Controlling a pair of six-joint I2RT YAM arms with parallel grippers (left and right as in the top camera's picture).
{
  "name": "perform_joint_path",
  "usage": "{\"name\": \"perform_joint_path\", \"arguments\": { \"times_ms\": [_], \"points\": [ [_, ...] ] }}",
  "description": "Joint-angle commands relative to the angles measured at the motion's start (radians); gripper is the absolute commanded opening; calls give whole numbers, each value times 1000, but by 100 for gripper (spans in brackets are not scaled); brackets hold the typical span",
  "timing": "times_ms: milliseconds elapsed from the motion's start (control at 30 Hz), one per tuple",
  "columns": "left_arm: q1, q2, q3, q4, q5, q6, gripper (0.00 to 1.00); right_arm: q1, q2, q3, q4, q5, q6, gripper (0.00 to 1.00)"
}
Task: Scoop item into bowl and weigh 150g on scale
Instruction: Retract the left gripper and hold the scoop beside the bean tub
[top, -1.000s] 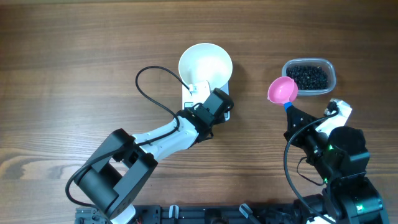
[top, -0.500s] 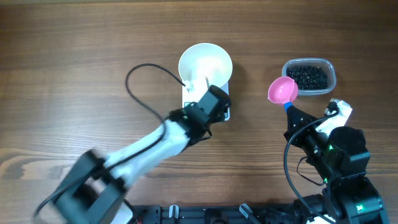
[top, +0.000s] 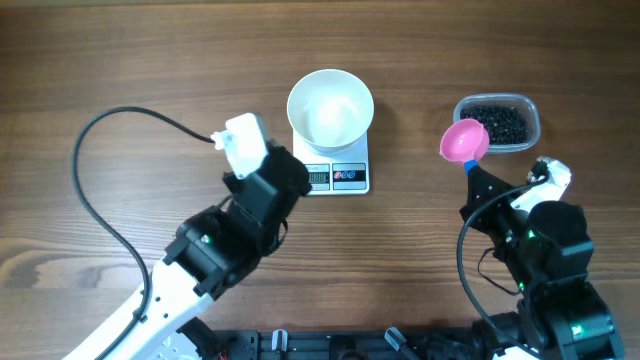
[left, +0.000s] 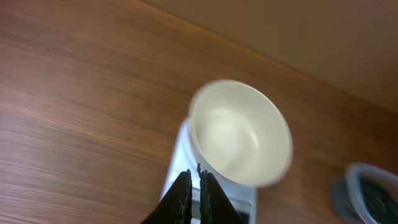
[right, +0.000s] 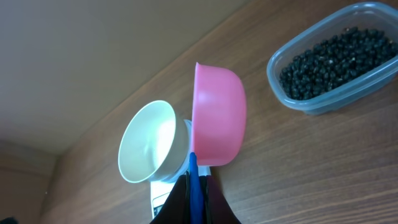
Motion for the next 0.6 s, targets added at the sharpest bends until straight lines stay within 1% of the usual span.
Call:
{"name": "perform_joint_path", "arguments": {
  "times_ms": [0, 133, 167, 233, 300, 367, 400, 433, 467, 567],
  "points": [
    [76, -5, 6, -10, -91, 20, 9, -5, 51, 21, 39, 32, 4, 4],
    [174, -9, 6, -24, -66, 32, 9, -5, 138, 21, 82, 31, 27, 4],
    [209, -16, 6, -24, -27, 77, 7, -5, 168, 21, 102, 21, 30, 5],
    [273, -43, 7, -24, 63, 197, 8, -5, 196, 21, 131, -6, 30, 5],
    [326, -94, 11, -40, 173, 297, 13, -5, 212, 21, 143, -15, 31, 5],
    [373, -161, 15, -80, 299, 361, 26, -5, 216, 21, 142, -23, 31, 4],
    [389, -193, 15, -104, 332, 364, 34, -5, 216, 21, 142, -26, 30, 5],
    [406, -234, 15, -138, 353, 363, 53, -5, 216, 21, 143, -30, 31, 4],
    [414, -266, 15, -169, 355, 360, 100, -5, 216, 21, 142, -30, 30, 5],
    [421, -331, 15, -248, 349, 360, 100, -5, 216, 21, 142, -37, 31, 4]
  ]
}}
